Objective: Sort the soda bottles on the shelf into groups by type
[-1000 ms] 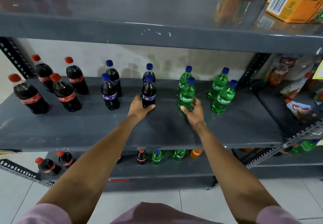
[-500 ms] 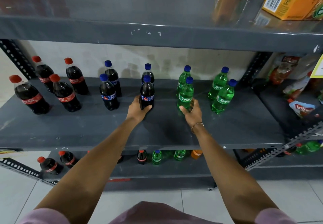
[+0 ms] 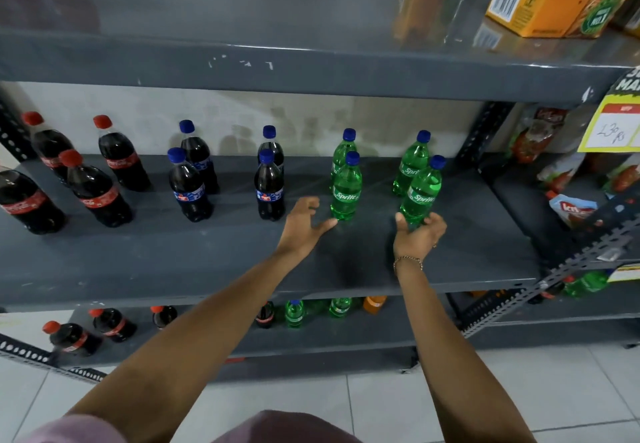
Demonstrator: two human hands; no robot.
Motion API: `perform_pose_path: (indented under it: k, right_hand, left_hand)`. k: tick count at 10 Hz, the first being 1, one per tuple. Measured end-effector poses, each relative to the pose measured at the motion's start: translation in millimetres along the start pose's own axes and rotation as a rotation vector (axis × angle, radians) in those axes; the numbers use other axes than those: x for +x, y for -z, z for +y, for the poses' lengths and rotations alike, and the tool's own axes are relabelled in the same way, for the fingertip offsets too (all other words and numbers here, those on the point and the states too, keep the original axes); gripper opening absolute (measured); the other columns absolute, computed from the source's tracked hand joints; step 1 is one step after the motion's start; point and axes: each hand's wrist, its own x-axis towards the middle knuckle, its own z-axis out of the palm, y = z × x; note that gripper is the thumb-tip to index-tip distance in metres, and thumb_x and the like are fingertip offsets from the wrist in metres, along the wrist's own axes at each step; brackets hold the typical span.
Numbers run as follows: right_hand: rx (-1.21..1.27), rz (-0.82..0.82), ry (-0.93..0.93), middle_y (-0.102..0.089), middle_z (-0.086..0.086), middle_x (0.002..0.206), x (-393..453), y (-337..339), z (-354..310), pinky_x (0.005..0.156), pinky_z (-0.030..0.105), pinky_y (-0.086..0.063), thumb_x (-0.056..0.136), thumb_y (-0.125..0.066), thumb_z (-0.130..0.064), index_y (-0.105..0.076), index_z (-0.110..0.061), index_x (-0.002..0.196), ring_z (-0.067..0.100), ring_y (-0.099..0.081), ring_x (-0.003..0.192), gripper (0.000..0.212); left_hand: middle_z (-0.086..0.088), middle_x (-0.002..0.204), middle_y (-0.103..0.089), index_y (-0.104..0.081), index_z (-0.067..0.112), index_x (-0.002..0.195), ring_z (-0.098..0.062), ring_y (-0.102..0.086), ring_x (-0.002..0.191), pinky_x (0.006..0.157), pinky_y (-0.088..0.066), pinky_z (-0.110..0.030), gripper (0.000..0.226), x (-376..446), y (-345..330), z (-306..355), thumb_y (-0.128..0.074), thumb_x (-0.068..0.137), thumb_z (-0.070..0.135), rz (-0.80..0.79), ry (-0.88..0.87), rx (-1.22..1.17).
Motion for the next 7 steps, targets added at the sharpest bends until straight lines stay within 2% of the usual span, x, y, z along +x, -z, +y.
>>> perform_pose_path:
  k: [1,2,3,5,6,7]
  right_hand:
    - [0.016,-0.221,-0.003,-0.038,0.019,0.139,27,7,-1,0.109,0.038,-0.033,0.076,-0.071,-0.003,-0.019,0.002,0.138,0.029,-0.04,0.127,0.081]
    - [-0.034,-0.232,0.008,-0.048,0.017,0.133,38,9,2,0.101,0.031,-0.038,0.078,-0.069,-0.003,-0.026,-0.002,0.136,0.028,-0.047,0.121,0.073]
    - [-0.048,-0.196,0.023,-0.056,0.017,0.122,42,12,5,0.091,0.03,-0.042,0.078,-0.069,-0.006,-0.041,-0.003,0.126,0.03,-0.054,0.111,0.056]
    - [-0.036,-0.191,0.029,-0.058,0.017,0.117,46,10,6,0.087,0.029,-0.044,0.073,-0.074,-0.008,-0.044,-0.003,0.12,0.029,-0.057,0.106,0.055]
    - [-0.016,-0.191,0.041,-0.056,0.017,0.12,44,12,7,0.092,0.032,-0.045,0.071,-0.077,-0.008,-0.043,-0.002,0.122,0.029,-0.055,0.11,0.061]
    - [-0.012,-0.129,0.067,-0.049,0.019,0.128,33,16,8,0.104,0.039,-0.04,0.07,-0.077,-0.006,-0.041,0.001,0.127,0.03,-0.048,0.119,0.067]
  left_hand:
    - [-0.014,0.142,-0.04,-0.029,0.002,0.139,-0.026,-0.039,0.13,0.099,-0.032,-0.025,0.083,20,-21,22,-0.076,0.076,0.03,-0.038,-0.025,-0.002]
    - [-0.014,0.132,-0.049,-0.038,0.004,0.132,-0.027,-0.047,0.122,0.086,-0.032,-0.02,0.072,30,-30,30,-0.076,0.075,0.027,-0.027,-0.068,0.035]
    - [-0.017,0.123,-0.053,-0.043,0.002,0.125,-0.03,-0.051,0.114,0.08,-0.033,-0.021,0.058,34,-39,34,-0.072,0.08,0.023,-0.008,-0.088,0.092]
    - [-0.018,0.124,-0.051,-0.041,-0.001,0.126,-0.029,-0.051,0.114,0.075,-0.029,-0.013,0.058,29,-41,36,-0.072,0.08,0.018,0.032,-0.086,0.087]
    - [-0.017,0.128,-0.05,-0.039,-0.001,0.13,-0.029,-0.047,0.119,0.083,-0.031,-0.015,0.063,23,-37,34,-0.072,0.08,0.018,0.023,-0.107,0.071]
    - [-0.016,0.142,-0.039,-0.03,0.003,0.14,-0.027,-0.037,0.131,0.105,-0.032,-0.03,0.074,10,-28,27,-0.07,0.082,0.023,0.014,-0.064,0.09]
